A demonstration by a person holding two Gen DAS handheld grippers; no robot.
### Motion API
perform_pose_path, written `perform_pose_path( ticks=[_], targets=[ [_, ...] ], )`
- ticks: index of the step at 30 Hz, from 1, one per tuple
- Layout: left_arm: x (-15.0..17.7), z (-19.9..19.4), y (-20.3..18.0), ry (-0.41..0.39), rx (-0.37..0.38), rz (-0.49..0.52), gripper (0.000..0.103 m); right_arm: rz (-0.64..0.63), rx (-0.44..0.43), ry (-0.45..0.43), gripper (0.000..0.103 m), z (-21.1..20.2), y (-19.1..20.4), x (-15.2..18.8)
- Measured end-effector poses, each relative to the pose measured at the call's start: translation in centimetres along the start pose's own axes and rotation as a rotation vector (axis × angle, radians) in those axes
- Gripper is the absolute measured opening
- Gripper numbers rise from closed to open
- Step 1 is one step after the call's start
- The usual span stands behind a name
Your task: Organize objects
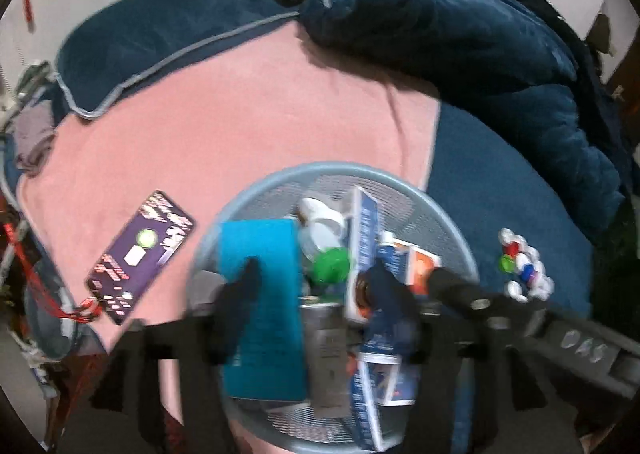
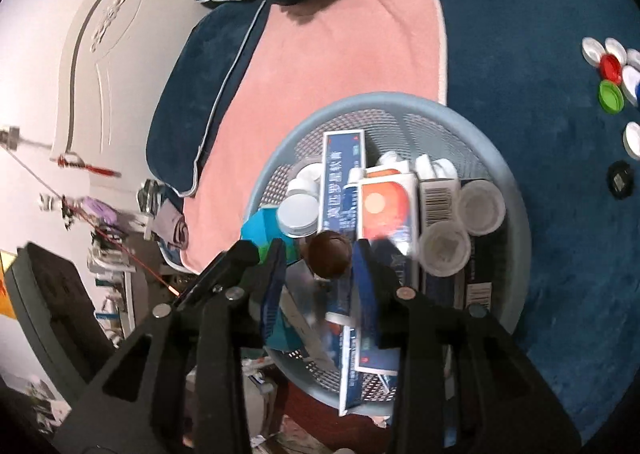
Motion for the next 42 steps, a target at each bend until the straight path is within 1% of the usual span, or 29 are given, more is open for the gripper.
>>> perform_pose_path(
  ticks=[1,2,3,4,5,6,7,8,10,11,16,30,42],
  targets=[
    [0.1,-0.1,0.4,-0.002,-0.019,-0.002,0.090,0.007,0.012,-0.010,0.053,-0.3,-0.3,-0.1],
    [0.2,-0.2,0.5,-0.002,-0.018,0.002,0.101,0.008,0.034,-0.022,0.069,-0.8,-0.7,-0.2],
    [0.4,-0.4,0.6,-0.005,-0.022,0.013,0.102,-0.001,0.059,-0.033,0.086,-1.2,-0.8,-0.3],
    [0.5,-0.6,0.8,-0.006,-0.043,0.024,0.102,-0.026,0.106,-0.054,0.092,-1.7,-0.8,-0.3],
    [0.7,-0.8,0.9,-0.006,-0.086,0.042,0.102,-0.048,0.140,-0.063,0.096,-2.0,-0.8,-0.3],
    [1.0,-1.0,1.1,-0.004,-0.121,0.053,0.102,-0.073,0.173,-0.065,0.097,-2.2,-0.7,-0.2],
    [1.1,-1.1,1.3,-0.002,-0.146,0.060,0.102,-0.115,0.224,-0.058,0.098,-2.3,-0.5,0.0],
    [1.3,-1.2,1.5,0.001,-0.162,0.064,0.102,-0.139,0.251,-0.052,0.100,-2.2,-0.4,0.2],
    [1.7,-1.2,1.8,0.014,-0.181,0.066,0.102,-0.182,0.295,-0.038,0.102,-2.1,-0.3,0.8],
    [1.9,-1.3,1.9,0.020,-0.184,0.065,0.102,-0.188,0.299,-0.033,0.103,-2.1,-0.2,1.0],
    [2.3,-1.6,2.1,0.029,-0.173,0.040,0.102,-0.184,0.288,-0.031,0.103,-2.6,-0.2,1.5],
    [2.5,-1.7,0.4,0.030,-0.185,0.072,0.102,-0.167,0.290,-0.034,0.103,-3.4,-1.2,1.4],
    [2.7,-1.8,-0.1,0.038,-0.185,0.069,0.102,-0.167,0.294,-0.032,0.103,-3.9,-1.5,1.6]
  ],
)
Point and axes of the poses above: each gripper's, at about its wrist camera, not at the fingertips, and z roughly the way its jaws point, y to its left, x to its underside, the point moved 6 cm from there along z, roughly the way its jaws point, and after that the axes turned 5 degrees about y, right-handed, at the moved point
